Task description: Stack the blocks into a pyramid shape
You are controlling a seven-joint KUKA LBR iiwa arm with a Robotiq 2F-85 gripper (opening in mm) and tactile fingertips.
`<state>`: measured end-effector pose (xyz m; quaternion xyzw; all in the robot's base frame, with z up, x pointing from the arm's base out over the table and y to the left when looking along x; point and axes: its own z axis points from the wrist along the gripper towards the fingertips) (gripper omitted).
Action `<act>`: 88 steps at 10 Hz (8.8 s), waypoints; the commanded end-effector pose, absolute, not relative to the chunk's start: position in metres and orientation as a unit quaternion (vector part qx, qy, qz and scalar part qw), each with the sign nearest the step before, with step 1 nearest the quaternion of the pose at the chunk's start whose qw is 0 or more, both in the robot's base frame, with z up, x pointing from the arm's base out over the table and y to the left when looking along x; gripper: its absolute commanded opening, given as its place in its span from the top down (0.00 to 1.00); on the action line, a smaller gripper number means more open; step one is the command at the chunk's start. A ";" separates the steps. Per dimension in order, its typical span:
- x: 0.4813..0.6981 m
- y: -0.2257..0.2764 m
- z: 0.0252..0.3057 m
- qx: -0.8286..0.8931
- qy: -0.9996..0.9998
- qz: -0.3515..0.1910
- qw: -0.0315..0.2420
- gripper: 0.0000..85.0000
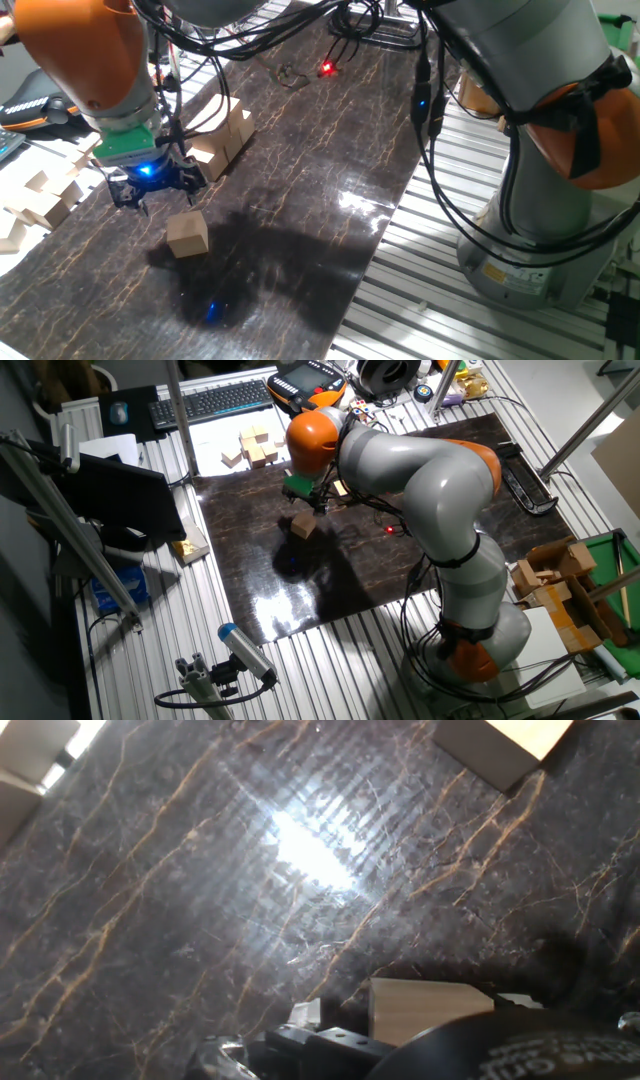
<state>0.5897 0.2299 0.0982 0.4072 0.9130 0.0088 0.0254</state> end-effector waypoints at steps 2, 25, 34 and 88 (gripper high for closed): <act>0.590 0.230 0.098 0.405 0.914 0.006 0.029 0.00; 0.566 0.233 0.065 0.420 0.907 0.001 0.037 0.00; 0.566 0.238 0.051 0.421 0.906 0.001 0.041 0.00; 0.633 0.070 0.186 -0.017 0.999 0.000 0.032 0.99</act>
